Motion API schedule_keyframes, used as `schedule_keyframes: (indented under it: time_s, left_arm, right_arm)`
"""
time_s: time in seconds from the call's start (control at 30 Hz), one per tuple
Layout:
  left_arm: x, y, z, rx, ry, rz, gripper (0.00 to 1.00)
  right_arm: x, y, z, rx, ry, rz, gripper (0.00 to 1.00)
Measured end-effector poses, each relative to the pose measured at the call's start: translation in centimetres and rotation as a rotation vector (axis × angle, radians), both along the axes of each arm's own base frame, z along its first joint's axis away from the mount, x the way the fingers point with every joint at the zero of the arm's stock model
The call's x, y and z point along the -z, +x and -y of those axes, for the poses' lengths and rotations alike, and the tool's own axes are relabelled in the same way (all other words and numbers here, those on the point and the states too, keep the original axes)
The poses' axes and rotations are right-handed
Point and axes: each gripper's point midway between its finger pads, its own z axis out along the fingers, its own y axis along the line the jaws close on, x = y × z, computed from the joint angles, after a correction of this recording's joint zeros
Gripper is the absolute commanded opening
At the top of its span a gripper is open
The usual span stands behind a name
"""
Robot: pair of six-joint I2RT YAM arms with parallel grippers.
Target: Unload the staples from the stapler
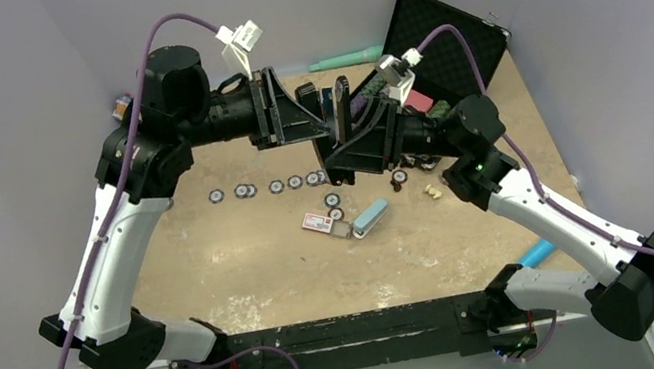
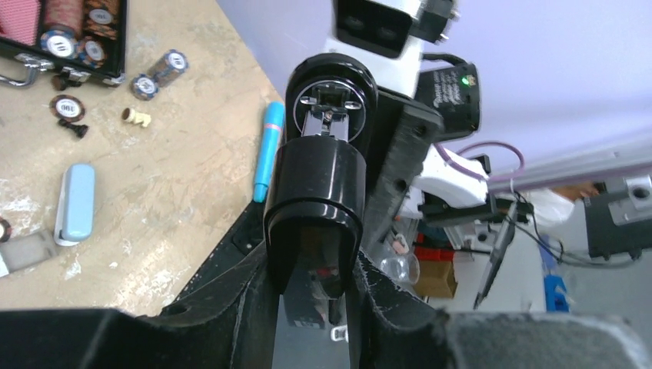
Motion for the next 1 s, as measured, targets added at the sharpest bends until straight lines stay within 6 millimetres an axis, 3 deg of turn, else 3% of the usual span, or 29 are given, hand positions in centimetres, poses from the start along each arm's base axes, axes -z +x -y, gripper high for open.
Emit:
schedule_keyframes:
  time_s: [0.1,0.13,0.23,0.27,0.33,0.53,0.73,0.87,1.0]
  left_arm:
    - [-0.4,0.0,0.0,0.010,-0.010,0.035,0.00]
    - [-0.4,0.0,0.0,0.008,-0.009,0.043,0.09]
    - [-0.3,0.1,-0.1,0.001,-0.005,0.045,0.59]
    - [-0.2,0.2,-0.2,-0.006,-0.002,0.044,0.71]
    - [0.1,0.2,-0.5,-0.028,0.009,0.042,0.85]
    - [0.8,-0.4,-2.9,-0.130,0.048,0.046,0.88]
    - [0.7,-0.7,-6.6,-0.286,0.111,0.112,0.80]
    - [2.3,0.2,-8.9,-0.407,0.208,0.114,0.77]
    - [4.9,1.0,-9.4,-0.429,0.268,0.089,0.83]
  right_arm:
    - [-0.2,-0.1,0.0,-0.008,0.004,-0.026,0.04]
    - [-0.2,-0.1,-0.1,-0.013,0.005,-0.033,0.00]
    - [-0.3,-0.1,-0.1,-0.010,0.007,-0.032,0.00]
    - [-0.3,0.0,-0.1,-0.009,0.004,-0.027,0.00]
    - [0.2,0.0,-0.2,-0.008,-0.013,-0.026,0.00]
    - [2.7,1.2,-0.3,0.056,-0.122,-0.087,0.00]
    - [4.5,2.8,0.1,0.155,-0.271,-0.115,0.00]
    - [6.6,3.3,0.4,0.189,-0.362,-0.153,0.00]
    - [8.9,3.2,0.3,0.163,-0.434,-0.198,0.00]
